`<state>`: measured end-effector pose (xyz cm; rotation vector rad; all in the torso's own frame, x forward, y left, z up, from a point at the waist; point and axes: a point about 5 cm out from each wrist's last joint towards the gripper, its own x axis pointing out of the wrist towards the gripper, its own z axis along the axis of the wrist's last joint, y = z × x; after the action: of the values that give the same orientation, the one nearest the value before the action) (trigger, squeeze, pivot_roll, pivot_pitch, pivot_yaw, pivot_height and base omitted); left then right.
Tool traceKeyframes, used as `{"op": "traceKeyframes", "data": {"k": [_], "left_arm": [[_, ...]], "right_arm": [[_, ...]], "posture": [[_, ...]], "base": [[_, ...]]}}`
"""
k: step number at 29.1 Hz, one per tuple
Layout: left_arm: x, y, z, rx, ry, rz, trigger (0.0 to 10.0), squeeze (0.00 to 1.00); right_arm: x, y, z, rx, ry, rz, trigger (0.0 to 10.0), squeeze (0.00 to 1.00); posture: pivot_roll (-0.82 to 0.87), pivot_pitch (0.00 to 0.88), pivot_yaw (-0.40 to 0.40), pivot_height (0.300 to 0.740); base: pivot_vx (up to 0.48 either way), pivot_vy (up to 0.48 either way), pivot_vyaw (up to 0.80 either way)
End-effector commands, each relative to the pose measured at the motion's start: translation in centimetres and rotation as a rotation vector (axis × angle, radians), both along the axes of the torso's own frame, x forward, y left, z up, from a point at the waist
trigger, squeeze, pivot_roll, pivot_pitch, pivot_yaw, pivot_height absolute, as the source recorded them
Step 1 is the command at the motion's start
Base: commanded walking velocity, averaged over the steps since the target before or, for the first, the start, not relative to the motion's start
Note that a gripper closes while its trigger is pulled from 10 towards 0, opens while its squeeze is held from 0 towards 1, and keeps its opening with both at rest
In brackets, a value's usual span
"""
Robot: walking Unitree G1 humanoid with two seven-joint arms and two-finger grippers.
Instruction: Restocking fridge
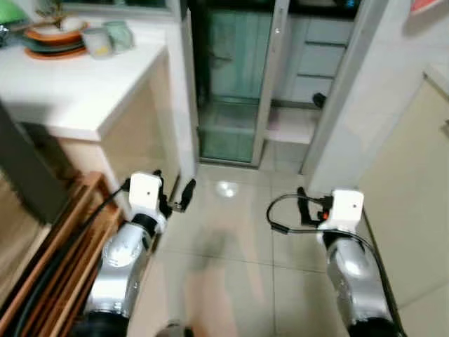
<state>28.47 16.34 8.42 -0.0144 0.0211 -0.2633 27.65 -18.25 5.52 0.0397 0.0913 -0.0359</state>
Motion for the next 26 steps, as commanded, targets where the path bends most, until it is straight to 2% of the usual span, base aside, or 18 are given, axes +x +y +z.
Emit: {"op": "traceKeyframes", "data": {"k": [1, 4, 5, 6, 9, 26], "left_arm": [[0.7, 0.8, 0.4, -0.034, 0.008, 0.056, 10.0, 1.00], [1.0, 1.6, 0.1, -0.075, 0.035, 0.152, 10.0, 1.00], [1.0, 1.6, 0.1, -0.075, 0.035, 0.152, 10.0, 1.00], [0.9, 2.1, -0.2, -0.082, 0.045, 0.206, 10.0, 1.00], [0.6, 2.2, -0.5, -0.074, 0.051, 0.234, 10.0, 1.00], [0.8, 2.3, -0.4, -0.019, 0.033, 0.221, 10.0, 1.00]], "right_arm": [[0.1, -0.5, 1.0, -0.024, -0.054, -0.031, 10.0, 1.00], [0.2, -0.8, 1.4, -0.036, -0.075, -0.047, 10.0, 1.00], [0.2, -0.8, 1.4, -0.036, -0.075, -0.047, 10.0, 1.00], [0.2, -1.0, 1.5, -0.039, -0.086, -0.063, 10.0, 1.00], [0.0, -1.2, 1.5, -0.027, -0.088, -0.075, 10.0, 1.00], [0.0, -0.5, 1.0, -0.010, -0.071, -0.043, 10.0, 1.00]], "posture": [[-0.09, 0.000, -0.005, 0.740], [-0.10, 0.000, -0.006, 0.740], [-0.10, 0.000, -0.006, 0.740], [-0.10, 0.000, -0.007, 0.740], [-0.10, 0.000, -0.010, 0.740], [-0.09, 0.000, -0.008, 0.740]], "base": [[-0.307, 0.000, 0.00], [-0.311, 0.000, 0.00], [-0.311, 0.000, 0.00], [-0.311, 0.000, 0.00], [-0.310, 0.000, 0.00], [-0.302, 0.000, 0.00]]}}
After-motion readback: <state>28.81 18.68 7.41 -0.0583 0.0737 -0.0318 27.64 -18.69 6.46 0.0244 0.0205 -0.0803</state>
